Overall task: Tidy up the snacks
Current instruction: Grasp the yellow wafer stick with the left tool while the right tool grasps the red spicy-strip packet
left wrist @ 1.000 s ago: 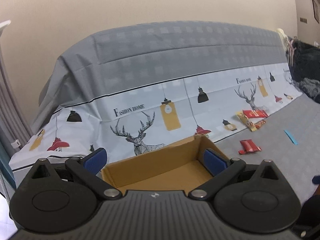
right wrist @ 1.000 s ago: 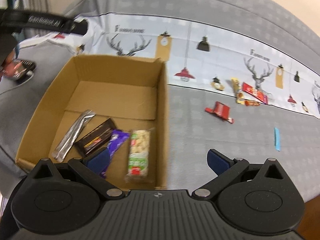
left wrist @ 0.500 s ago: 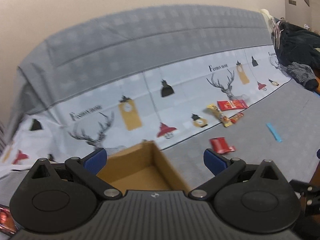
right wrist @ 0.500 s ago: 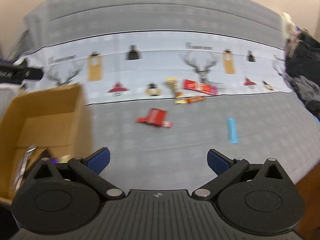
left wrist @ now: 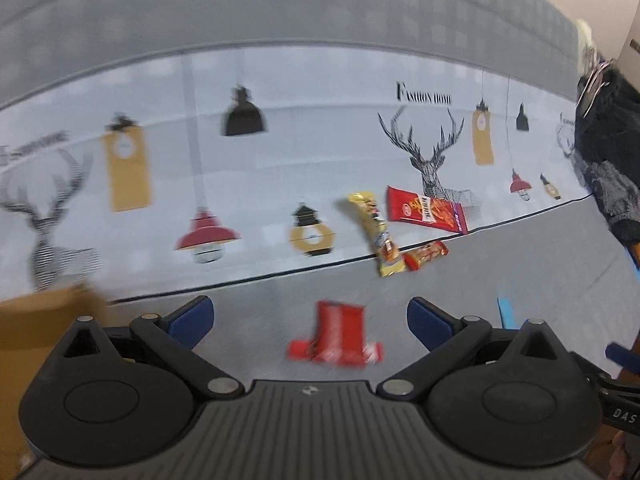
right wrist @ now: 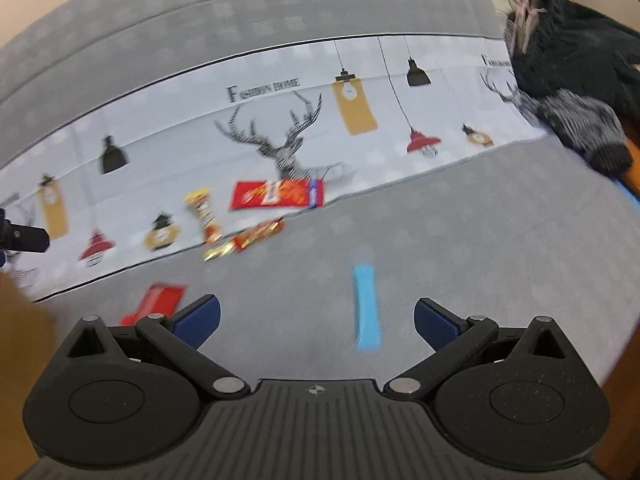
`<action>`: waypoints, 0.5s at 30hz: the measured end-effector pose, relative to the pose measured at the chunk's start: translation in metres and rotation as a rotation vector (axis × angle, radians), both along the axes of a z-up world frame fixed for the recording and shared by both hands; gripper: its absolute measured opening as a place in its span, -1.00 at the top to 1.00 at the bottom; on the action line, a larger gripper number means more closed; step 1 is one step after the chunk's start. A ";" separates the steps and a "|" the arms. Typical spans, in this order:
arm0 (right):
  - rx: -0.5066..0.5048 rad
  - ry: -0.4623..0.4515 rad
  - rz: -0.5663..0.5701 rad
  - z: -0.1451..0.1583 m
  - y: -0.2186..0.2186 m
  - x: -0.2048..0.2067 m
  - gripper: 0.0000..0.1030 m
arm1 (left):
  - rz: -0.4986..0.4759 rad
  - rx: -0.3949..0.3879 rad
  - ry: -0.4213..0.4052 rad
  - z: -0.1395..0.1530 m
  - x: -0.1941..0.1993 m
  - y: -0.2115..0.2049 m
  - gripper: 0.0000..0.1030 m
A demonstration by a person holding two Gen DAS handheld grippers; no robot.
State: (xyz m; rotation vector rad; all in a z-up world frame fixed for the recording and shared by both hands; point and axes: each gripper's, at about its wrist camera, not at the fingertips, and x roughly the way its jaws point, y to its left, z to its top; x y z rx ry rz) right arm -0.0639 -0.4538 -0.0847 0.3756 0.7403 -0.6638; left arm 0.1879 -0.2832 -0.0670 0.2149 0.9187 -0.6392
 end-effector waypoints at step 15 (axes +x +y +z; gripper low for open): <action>-0.177 0.158 0.471 -0.127 -0.128 0.218 -0.99 | 0.006 0.106 0.174 -0.132 0.112 -0.166 -1.00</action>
